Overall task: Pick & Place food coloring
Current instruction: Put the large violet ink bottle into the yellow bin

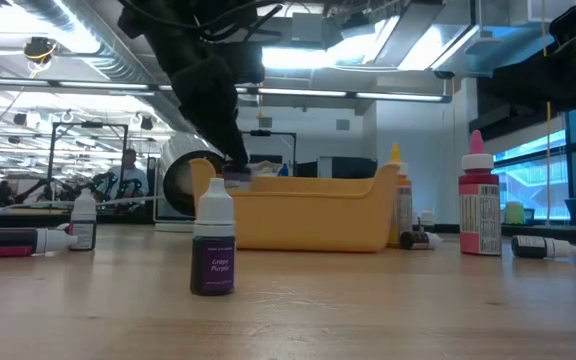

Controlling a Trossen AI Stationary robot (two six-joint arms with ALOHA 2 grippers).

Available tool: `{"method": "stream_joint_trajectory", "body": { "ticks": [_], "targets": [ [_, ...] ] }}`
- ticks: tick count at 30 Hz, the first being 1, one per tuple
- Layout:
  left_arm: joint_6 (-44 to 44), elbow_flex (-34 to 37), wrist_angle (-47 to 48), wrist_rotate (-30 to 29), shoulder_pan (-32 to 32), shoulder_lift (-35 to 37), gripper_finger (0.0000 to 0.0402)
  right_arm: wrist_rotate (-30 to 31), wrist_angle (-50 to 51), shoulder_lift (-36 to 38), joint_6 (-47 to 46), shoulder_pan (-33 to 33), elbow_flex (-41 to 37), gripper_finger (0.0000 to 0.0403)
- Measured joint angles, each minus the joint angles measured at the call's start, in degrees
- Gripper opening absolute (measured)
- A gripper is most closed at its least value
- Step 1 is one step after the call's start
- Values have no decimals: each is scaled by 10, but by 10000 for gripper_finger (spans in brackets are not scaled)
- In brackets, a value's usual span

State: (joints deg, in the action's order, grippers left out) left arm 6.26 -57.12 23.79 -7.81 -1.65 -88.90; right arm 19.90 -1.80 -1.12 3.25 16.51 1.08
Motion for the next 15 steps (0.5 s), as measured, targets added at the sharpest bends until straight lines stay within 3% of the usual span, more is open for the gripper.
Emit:
{"method": "stream_joint_trajectory", "body": {
  "ticks": [15],
  "targets": [
    [-6,0,4,0,0,4,158,0,0,0,0,0,0,153]
  ]
}}
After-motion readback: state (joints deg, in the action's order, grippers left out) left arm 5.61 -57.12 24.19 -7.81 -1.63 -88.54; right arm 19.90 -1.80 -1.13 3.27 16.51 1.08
